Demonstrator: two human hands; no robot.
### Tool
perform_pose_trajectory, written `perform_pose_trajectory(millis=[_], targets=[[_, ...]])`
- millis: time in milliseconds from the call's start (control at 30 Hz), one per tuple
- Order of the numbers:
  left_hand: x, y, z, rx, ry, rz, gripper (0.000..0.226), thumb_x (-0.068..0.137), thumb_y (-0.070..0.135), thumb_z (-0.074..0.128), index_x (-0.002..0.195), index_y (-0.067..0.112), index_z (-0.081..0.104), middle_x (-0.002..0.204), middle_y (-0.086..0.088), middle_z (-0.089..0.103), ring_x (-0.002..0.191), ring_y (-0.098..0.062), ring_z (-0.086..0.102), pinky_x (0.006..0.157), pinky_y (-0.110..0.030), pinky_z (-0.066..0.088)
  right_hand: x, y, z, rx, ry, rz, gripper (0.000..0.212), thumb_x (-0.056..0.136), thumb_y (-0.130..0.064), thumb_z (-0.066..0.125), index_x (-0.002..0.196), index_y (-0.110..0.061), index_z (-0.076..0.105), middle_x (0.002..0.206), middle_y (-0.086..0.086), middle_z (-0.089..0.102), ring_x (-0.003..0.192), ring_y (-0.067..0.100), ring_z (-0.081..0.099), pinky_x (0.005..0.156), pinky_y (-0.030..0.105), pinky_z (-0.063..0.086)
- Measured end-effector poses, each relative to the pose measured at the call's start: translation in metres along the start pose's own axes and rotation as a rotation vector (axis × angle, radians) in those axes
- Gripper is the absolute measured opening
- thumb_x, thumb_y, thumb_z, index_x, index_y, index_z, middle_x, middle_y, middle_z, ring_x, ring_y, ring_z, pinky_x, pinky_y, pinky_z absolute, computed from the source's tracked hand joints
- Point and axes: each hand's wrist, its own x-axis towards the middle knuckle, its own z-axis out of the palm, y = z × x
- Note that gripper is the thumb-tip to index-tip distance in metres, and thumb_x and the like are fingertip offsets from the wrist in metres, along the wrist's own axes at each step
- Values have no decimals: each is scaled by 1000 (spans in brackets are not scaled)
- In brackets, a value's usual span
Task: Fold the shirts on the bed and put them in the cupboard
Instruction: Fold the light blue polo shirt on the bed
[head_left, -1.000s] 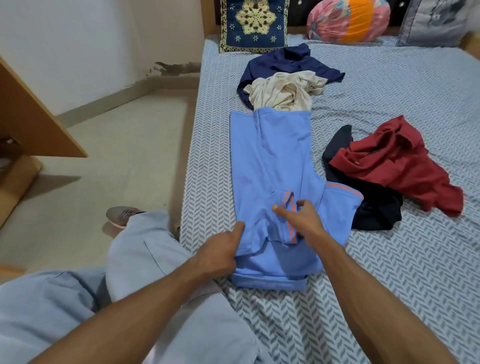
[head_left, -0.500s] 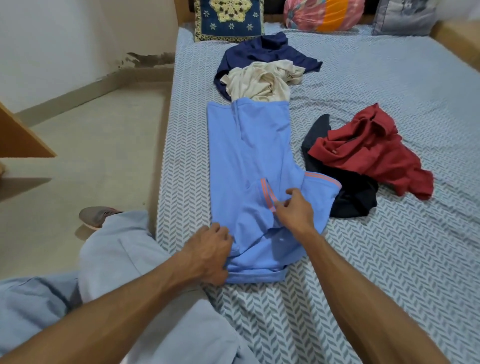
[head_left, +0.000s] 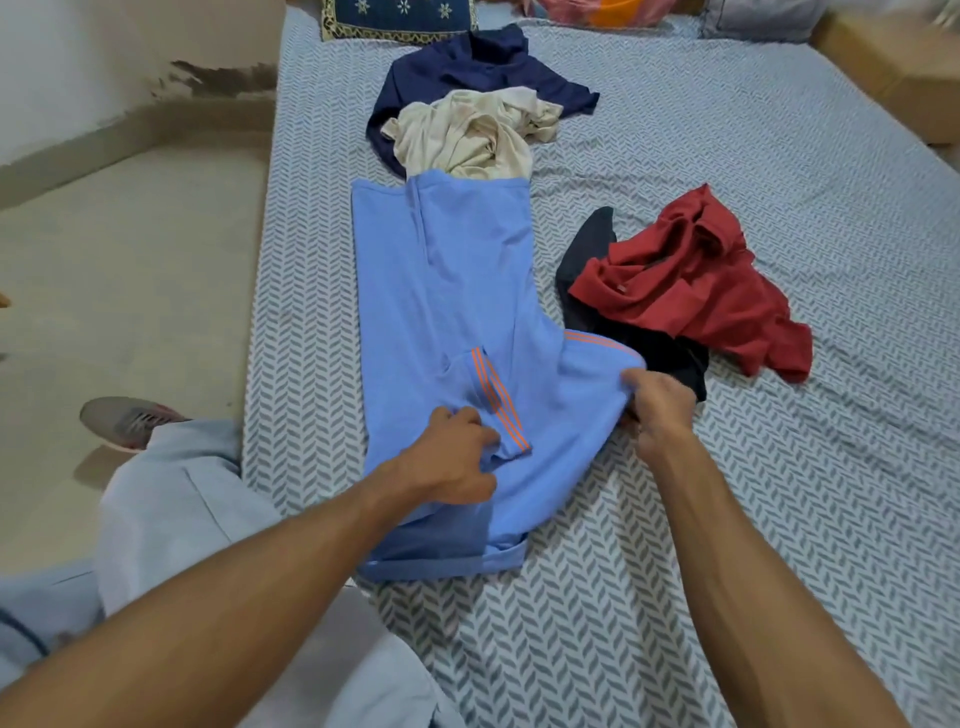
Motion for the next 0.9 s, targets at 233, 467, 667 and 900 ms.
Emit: perform_pose_trajectory(millis=[233,467,667,900], targets=[[4,-5,-7,-124,-48,-35,72,64,46,46,130,23,64,118,-5,58,121,-20,47,98,-32,27,-16,9,4,226,58,-42,16,70,-22,66,76,-14,53,69,-2,48,64,16,45,65,37,40],[-5,-11,-30,-1421,146,-427,42,98,48,57,102,9,70,89,-11,70,83,-26,64,81,-39,53,-91,7,52,-294,-97,-722,16,90,-15,67,87,-15,50,69,-4,57,63,17,51,66,35,41],[4,-53,-30,-1741,287,-672,85,56,74,84,107,7,72,95,-14,74,80,-33,72,77,-59,59,-124,47,79,-897,-689,-1259,19,80,-17,61,98,-13,56,95,5,66,92,30,60,74,48,51],[-7,-48,-24,-1236,550,-768,35,72,12,76,54,17,47,59,-6,46,64,-18,48,61,-36,39,-90,72,22,-1130,-434,-1273,61,66,-19,73,123,-22,51,133,6,54,118,31,51,87,45,43]])
